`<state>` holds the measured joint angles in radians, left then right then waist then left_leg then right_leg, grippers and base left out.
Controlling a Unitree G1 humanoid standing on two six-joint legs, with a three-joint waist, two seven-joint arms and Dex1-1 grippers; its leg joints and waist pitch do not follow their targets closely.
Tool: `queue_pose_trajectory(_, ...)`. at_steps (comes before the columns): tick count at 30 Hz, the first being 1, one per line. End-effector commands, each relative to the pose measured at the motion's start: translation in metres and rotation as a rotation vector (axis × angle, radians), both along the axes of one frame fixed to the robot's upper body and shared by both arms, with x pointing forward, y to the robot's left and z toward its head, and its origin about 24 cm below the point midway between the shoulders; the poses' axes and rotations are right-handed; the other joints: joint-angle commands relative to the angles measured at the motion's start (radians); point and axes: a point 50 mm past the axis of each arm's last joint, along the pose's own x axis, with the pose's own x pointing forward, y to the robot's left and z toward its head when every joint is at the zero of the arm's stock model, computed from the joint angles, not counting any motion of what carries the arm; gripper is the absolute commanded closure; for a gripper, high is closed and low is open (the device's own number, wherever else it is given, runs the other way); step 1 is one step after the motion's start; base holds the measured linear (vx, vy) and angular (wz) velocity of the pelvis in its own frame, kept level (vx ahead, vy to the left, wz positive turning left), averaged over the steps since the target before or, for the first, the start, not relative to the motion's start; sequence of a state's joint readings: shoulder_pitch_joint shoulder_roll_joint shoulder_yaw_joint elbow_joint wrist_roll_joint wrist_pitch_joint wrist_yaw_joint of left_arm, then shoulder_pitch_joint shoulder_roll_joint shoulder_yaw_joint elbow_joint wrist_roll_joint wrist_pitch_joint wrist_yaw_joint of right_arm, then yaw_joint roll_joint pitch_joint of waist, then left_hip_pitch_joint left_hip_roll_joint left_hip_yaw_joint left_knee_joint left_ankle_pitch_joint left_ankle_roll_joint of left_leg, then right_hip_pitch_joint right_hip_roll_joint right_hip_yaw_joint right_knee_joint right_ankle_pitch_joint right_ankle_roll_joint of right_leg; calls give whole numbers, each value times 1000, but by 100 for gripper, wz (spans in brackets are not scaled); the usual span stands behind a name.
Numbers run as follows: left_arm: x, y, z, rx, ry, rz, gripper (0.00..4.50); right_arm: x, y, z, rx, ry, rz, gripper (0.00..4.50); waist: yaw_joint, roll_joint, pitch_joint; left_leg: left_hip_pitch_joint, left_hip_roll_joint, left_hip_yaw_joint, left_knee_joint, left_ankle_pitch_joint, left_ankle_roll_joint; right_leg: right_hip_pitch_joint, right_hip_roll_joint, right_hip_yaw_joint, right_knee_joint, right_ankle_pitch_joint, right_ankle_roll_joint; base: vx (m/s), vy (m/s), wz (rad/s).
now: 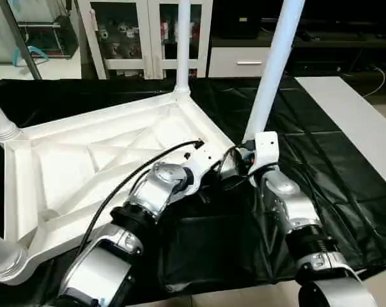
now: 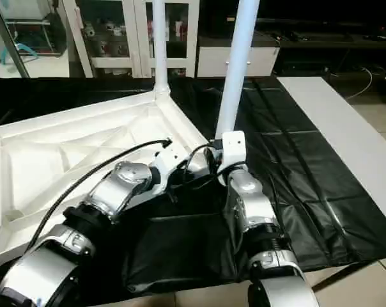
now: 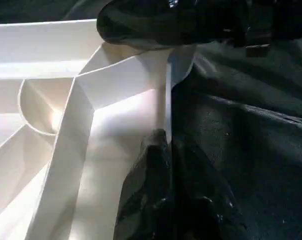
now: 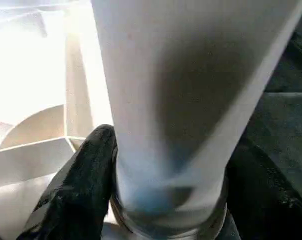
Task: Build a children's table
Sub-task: Rotate leg to tighten
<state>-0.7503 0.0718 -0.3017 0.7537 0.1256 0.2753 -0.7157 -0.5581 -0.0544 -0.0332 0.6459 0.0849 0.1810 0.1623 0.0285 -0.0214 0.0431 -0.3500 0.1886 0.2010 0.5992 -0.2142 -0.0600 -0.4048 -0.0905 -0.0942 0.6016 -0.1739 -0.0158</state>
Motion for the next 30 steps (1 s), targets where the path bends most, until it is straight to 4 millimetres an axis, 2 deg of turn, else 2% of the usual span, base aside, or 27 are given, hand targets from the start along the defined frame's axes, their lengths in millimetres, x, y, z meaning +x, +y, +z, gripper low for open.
queue_pose_trajectory(1,-8,-11,2,-17,-25,-111,450,-9,45,10,67,-57,277,124,8,-5,-60,1,47,-24,-71,-116,73,58,-72,59,-67,-156,-239,0,0,0)
queue_pose_trajectory(2,-8,-11,2,-17,-25,-111,450,-9,45,10,67,-57,277,110,6,-5,-60,-2,46,-23,-70,-116,75,58,-71,59,-66,-153,-239,0,0,0)
queue_pose_trajectory(3,-17,-4,0,-13,9,-226,450,-12,32,14,52,-86,323,104,9,-3,-58,1,49,-24,-72,-124,72,58,-72,59,-69,-164,-237,0,0,0)
queue_pose_trajectory(5,-28,6,-3,3,68,-334,450,-16,23,16,55,-91,376,81,7,-2,-58,-4,52,-26,-74,-129,76,61,-74,61,-65,-163,-232,0,0,0)
queue_pose_trajectory(6,-35,12,-3,1,95,-418,450,-20,16,17,42,-98,427,73,6,4,-58,0,53,-25,-74,-128,73,57,-73,61,-64,-158,-237,0,0,0)
queue_pose_trajectory(7,-39,16,-4,0,109,-469,450,-22,12,18,32,-101,462,73,8,6,-61,7,55,-22,-71,-112,76,52,-69,62,-57,-106,-257,0,0,0)
queue_pose_trajectory(8,-44,22,-3,2,126,-519,450,-27,6,20,12,-103,527,59,9,6,-59,8,55,-22,-72,-116,74,54,-65,62,-54,-77,-269,0,0,0)
queue_pose_trajectory(9,-48,28,-2,1,145,-577,450,-34,-2,21,-23,-102,606,48,7,6,-57,4,52,-20,-73,-120,78,54,-64,62,-55,-79,-269,0,0,0)
queue_pose_trajectory(11,-54,36,1,2,178,-628,450,-45,-11,21,-52,-81,729,38,14,7,-54,9,55,-21,-74,-151,70,53,-66,63,-57,-115,-262,0,0,0)
queue_pose_trajectory(12,-54,36,1,2,178,-628,450,-45,-11,21,-52,-81,729,38,15,8,-52,10,55,-18,-75,-172,68,50,-65,64,-60,-135,-262,0,0,0)
queue_pose_trajectory(13,-56,39,4,2,190,-652,450,-52,-17,22,-65,-64,789,38,25,9,-50,14,58,-20,-79,-199,51,47,-69,65,-67,-197,-248,0,0,0)
queue_pose_trajectory(15,-58,42,7,3,200,-671,450,-58,-23,22,-76,-47,841,38,33,8,-49,16,59,-21,-80,-207,37,46,-69,66,-68,-219,-236,0,0,0)
queue_pose_trajectory(16,-60,45,9,6,207,-689,450,-63,-28,22,-87,-29,880,38,32,8,-47,15,59,-20,-81,-212,34,43,-69,66,-70,-223,-236,0,0,0)
queue_pose_trajectory(17,-62,47,11,9,214,-704,450,-67,-31,22,-89,-14,911,38,34,7,-49,13,58,-23,-82,-215,28,48,-70,65,-69,-235,-231,0,0,0)
queue_pose_trajectory(23,-65,51,12,28,209,-720,450,-86,-43,15,-111,97,1038,38,48,5,-52,10,56,-21,-78,-173,40,50,-71,65,-67,-202,-228,0,0,0)
queue_pose_trajectory(30,-66,47,10,23,195,-716,450,-94,-45,10,-123,125,1054,38,51,5,-52,9,56,-24,-78,-188,31,51,-71,63,-72,-233,-218,0,0,0)
